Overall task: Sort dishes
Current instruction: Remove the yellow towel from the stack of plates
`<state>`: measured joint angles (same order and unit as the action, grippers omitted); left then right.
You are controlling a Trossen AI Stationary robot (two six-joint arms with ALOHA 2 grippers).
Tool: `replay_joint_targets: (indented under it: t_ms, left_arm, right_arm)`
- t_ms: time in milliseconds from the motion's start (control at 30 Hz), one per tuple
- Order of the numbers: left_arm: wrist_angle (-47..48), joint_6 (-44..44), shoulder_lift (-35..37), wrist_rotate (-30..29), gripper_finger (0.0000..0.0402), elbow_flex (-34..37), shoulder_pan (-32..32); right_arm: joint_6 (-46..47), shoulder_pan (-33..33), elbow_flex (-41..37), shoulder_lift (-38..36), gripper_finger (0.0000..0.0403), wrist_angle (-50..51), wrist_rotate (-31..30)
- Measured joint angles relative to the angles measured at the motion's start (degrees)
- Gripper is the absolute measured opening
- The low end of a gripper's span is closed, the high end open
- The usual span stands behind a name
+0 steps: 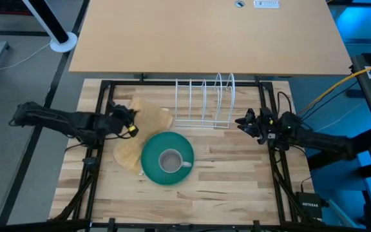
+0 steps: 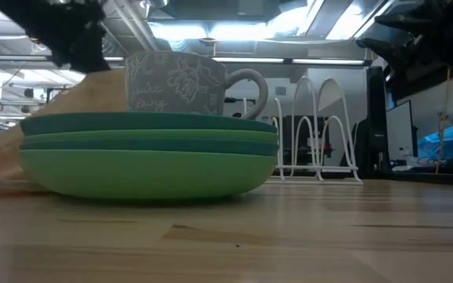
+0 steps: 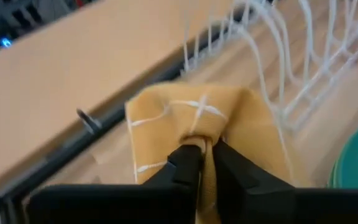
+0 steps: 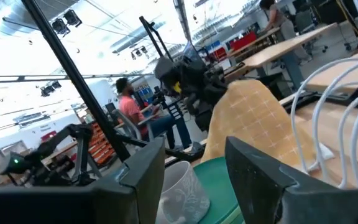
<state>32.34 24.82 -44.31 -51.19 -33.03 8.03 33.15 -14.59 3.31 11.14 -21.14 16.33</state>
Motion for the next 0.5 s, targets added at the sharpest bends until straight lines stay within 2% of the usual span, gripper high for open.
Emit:
replay_joint_targets:
  t_ms: [233,400,500]
  left_arm:
    - [0.08,6.84,-4.37,1.7,0.0094,2.72,-0.59]
    - [0.0,6.96,-5.8,1.72,0.0143,2.76,-1.78]
    - [0.09,6.5,-5.56,1.72,0.0158,1.88,-2.01]
  right_arm:
    - [0.05,1.17,0.0,15.37,0.0175,-12.27,1.68]
    - [0.03,7.03,1.22,27.32,0.0175,-20.26,1.25]
    - [-0.45,11.53,3.92,34.19,0.0175,-22.19,-1.61]
